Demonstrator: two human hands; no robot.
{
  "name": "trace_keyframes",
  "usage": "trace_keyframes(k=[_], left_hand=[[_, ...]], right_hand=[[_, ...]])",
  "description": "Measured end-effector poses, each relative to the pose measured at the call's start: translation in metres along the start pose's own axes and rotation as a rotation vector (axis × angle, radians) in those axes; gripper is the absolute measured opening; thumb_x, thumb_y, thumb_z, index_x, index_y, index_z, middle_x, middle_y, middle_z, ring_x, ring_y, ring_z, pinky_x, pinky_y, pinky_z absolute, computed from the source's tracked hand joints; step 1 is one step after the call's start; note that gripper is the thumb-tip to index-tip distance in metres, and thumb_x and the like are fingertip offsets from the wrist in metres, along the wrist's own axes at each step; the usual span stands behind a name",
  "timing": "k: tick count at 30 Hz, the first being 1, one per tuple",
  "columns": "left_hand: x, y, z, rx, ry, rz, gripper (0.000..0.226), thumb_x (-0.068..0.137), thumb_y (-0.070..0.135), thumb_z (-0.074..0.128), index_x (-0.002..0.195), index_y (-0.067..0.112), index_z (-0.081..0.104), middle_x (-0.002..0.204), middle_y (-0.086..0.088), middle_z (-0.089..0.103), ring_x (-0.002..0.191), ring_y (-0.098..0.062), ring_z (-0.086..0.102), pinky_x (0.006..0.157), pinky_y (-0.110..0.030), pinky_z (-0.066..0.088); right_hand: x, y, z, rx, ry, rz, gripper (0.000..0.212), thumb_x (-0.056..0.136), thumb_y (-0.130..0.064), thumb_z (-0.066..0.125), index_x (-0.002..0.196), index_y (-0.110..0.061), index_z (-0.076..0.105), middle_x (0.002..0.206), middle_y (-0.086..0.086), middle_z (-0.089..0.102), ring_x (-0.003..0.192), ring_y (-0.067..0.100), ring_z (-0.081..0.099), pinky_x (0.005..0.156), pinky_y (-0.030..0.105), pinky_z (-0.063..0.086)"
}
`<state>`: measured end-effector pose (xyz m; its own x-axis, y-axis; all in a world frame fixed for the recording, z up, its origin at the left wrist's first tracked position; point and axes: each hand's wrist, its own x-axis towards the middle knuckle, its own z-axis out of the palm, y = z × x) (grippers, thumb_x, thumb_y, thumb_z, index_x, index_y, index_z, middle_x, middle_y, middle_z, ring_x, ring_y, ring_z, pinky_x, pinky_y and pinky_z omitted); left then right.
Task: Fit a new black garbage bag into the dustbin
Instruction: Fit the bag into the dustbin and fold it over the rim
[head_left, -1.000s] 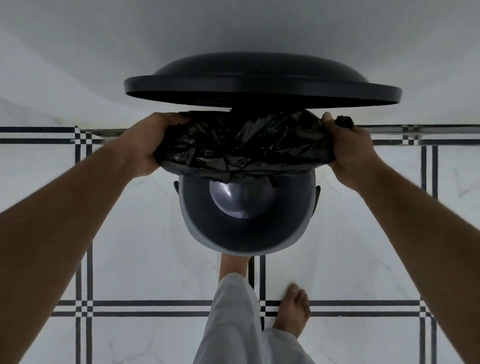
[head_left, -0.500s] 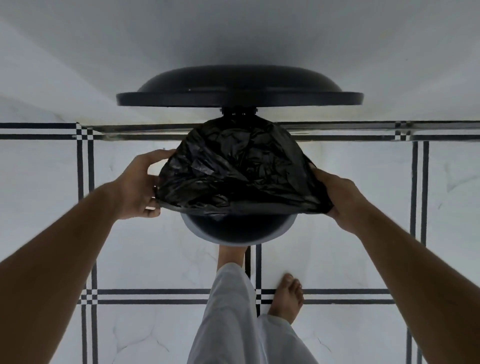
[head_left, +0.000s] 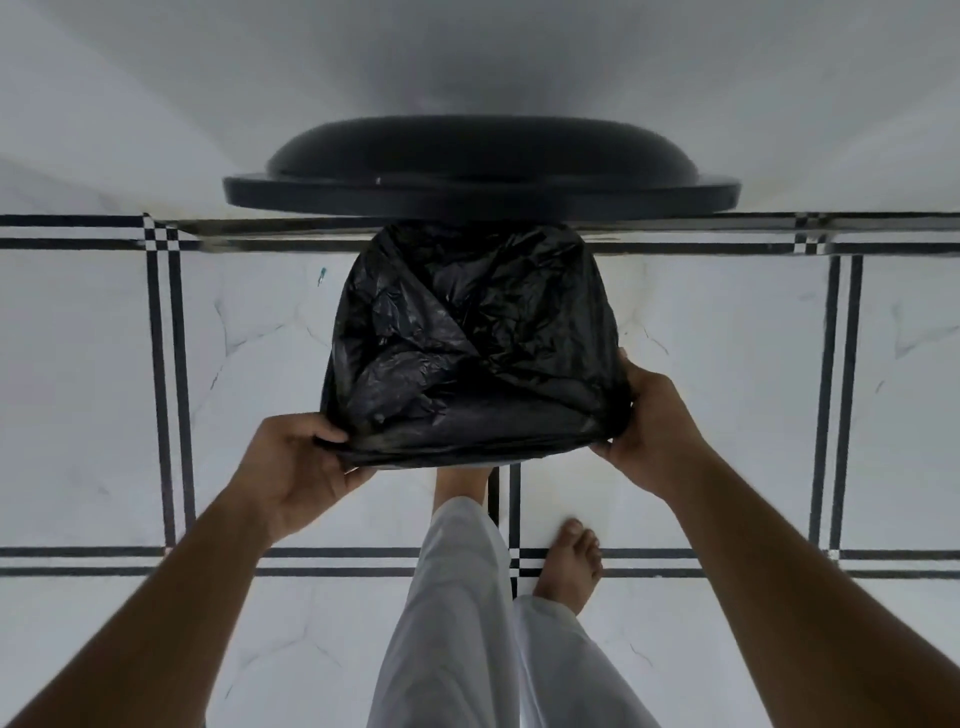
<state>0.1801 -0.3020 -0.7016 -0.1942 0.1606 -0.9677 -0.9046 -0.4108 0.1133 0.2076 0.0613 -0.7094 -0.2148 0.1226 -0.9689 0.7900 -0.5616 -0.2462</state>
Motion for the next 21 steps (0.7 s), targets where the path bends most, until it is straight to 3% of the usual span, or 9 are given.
trace_keyframes(k=[2, 4, 6, 7, 10, 12, 16, 19, 21], left_hand=[[0.01, -0.014, 0.005, 0.112, 0.043, -0.012, 0.044, 0.076, -0.009, 0.046, 0.116, 0.002, 0.062, 0.126, -0.018, 0.066, 0.105, -0.029, 0.065, 0.1, -0.04, 0.054], [0.026, -0.022, 0.013, 0.266, 0.135, 0.025, 0.028, 0.086, -0.014, 0.047, 0.104, 0.001, 0.063, 0.106, -0.017, 0.067, 0.089, -0.025, 0.063, 0.104, -0.043, 0.053], [0.044, -0.02, 0.018, 0.393, 0.25, 0.096, 0.022, 0.1, -0.012, 0.052, 0.105, -0.001, 0.07, 0.091, -0.014, 0.076, 0.082, -0.023, 0.067, 0.1, -0.043, 0.061], [0.053, -0.016, 0.02, 0.441, 0.316, 0.124, 0.019, 0.103, -0.009, 0.057, 0.114, -0.001, 0.071, 0.095, -0.016, 0.079, 0.08, -0.024, 0.07, 0.09, -0.04, 0.067], [0.064, 0.003, 0.018, 0.727, 0.543, 0.201, 0.019, 0.094, -0.002, 0.079, 0.107, 0.005, 0.068, 0.082, -0.02, 0.07, 0.06, -0.023, 0.062, 0.048, -0.026, 0.062], [0.059, 0.02, 0.015, 1.011, 0.575, 0.255, 0.026, 0.084, 0.009, 0.092, 0.093, 0.006, 0.067, 0.069, -0.018, 0.069, 0.046, -0.021, 0.062, 0.039, -0.023, 0.055], [0.034, 0.063, 0.012, 1.163, 0.456, 0.202, 0.028, 0.085, 0.016, 0.095, 0.096, 0.002, 0.073, 0.08, -0.025, 0.078, 0.058, -0.028, 0.08, 0.054, -0.036, 0.069], [0.016, 0.088, 0.022, 1.206, 0.518, 0.335, 0.01, 0.101, 0.021, 0.079, 0.101, 0.011, 0.077, 0.09, -0.014, 0.08, 0.068, -0.027, 0.079, 0.064, -0.039, 0.07], [0.009, 0.099, 0.041, 0.985, 0.512, 0.504, 0.018, 0.108, 0.028, 0.067, 0.105, 0.014, 0.077, 0.104, -0.008, 0.08, 0.08, -0.024, 0.076, 0.073, -0.038, 0.065]], right_hand=[[0.004, 0.0, 0.007, -0.049, 0.077, -0.013, 0.037, 0.11, -0.043, 0.059, 0.124, -0.019, 0.083, 0.119, 0.002, 0.086, 0.111, 0.024, 0.081, 0.101, 0.046, 0.064], [0.01, -0.003, 0.013, -0.135, 0.166, -0.029, 0.033, 0.107, -0.035, 0.056, 0.111, -0.016, 0.082, 0.106, 0.004, 0.086, 0.093, 0.026, 0.08, 0.082, 0.041, 0.065], [0.016, -0.007, 0.017, -0.202, 0.246, -0.04, 0.023, 0.101, -0.026, 0.053, 0.088, -0.019, 0.07, 0.085, 0.002, 0.072, 0.072, 0.022, 0.064, 0.059, 0.034, 0.049], [0.017, -0.012, 0.019, -0.2, 0.279, -0.041, 0.021, 0.099, -0.022, 0.052, 0.083, -0.02, 0.065, 0.08, 0.0, 0.066, 0.069, 0.021, 0.058, 0.057, 0.032, 0.042], [0.021, -0.03, 0.026, -0.147, 0.296, -0.079, 0.015, 0.092, -0.019, 0.055, 0.092, -0.019, 0.07, 0.093, 0.001, 0.067, 0.084, 0.024, 0.059, 0.073, 0.033, 0.045], [0.019, -0.044, 0.034, -0.075, 0.287, -0.138, 0.018, 0.09, -0.018, 0.051, 0.092, -0.021, 0.068, 0.098, 0.002, 0.064, 0.088, 0.024, 0.056, 0.079, 0.037, 0.047], [0.006, -0.07, 0.05, -0.148, 0.396, -0.287, 0.019, 0.089, -0.012, 0.048, 0.084, -0.027, 0.058, 0.084, -0.005, 0.051, 0.075, 0.022, 0.04, 0.068, 0.032, 0.03], [-0.002, -0.077, 0.054, -0.133, 0.547, -0.496, 0.044, 0.091, -0.005, 0.041, 0.118, -0.022, 0.071, 0.105, -0.006, 0.067, 0.088, 0.017, 0.06, 0.073, 0.028, 0.045], [-0.006, -0.081, 0.057, -0.08, 0.628, -0.586, 0.046, 0.094, -0.008, 0.042, 0.128, -0.02, 0.072, 0.114, -0.004, 0.07, 0.099, 0.019, 0.066, 0.081, 0.029, 0.051]])
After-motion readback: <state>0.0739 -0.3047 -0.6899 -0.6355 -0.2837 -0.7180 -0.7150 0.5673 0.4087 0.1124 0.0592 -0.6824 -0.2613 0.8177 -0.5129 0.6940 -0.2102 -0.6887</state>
